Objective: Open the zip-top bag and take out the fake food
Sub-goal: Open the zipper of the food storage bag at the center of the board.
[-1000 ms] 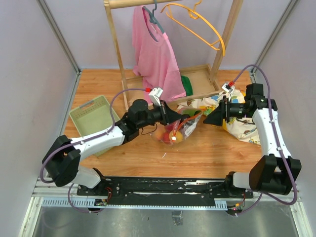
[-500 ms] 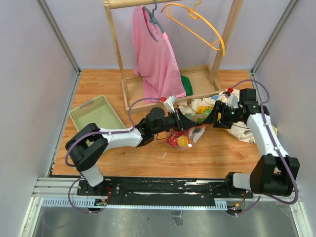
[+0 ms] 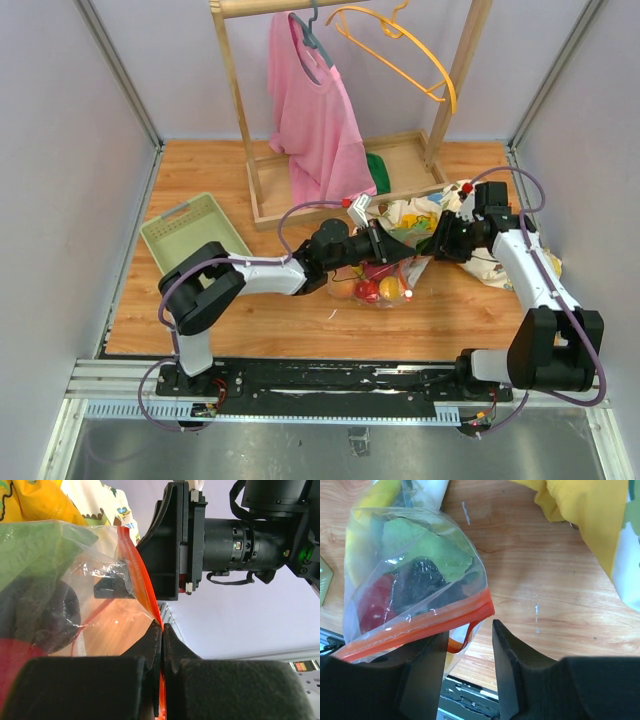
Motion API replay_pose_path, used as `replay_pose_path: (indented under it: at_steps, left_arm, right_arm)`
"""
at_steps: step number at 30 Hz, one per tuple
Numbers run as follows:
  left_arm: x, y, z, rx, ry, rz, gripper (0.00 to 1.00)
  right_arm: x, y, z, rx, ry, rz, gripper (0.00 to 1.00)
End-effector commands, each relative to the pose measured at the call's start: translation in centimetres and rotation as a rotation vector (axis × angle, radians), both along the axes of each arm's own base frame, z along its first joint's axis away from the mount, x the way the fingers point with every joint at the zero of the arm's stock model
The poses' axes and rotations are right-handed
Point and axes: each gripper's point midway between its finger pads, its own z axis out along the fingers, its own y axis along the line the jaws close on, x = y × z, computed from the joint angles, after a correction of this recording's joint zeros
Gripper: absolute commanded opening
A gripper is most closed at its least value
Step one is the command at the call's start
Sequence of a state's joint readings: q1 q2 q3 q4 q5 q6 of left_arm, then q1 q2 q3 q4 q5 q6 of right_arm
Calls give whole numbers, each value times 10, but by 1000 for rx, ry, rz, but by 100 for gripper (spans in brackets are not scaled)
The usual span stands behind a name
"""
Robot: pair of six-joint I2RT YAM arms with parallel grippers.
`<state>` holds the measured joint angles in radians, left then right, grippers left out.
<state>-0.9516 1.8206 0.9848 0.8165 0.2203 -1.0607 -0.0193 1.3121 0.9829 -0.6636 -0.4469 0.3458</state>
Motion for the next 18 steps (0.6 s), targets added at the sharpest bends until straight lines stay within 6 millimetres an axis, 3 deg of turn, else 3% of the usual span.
replay_pose_path:
  at_steps: [1,10,18]
  left_arm:
    - [6,-10,25,-74,-34,19,0]
    - [26,-3,13,-29,-41,86,0]
    - [24,-5,22,-55,-90,38,0]
  right_arm:
    - [-11,-11,-6,-93,30,28,41]
    - [-27,-46,-12,-199,129,-7,28]
    - [-19,-66,-21,-230,161,-46,27]
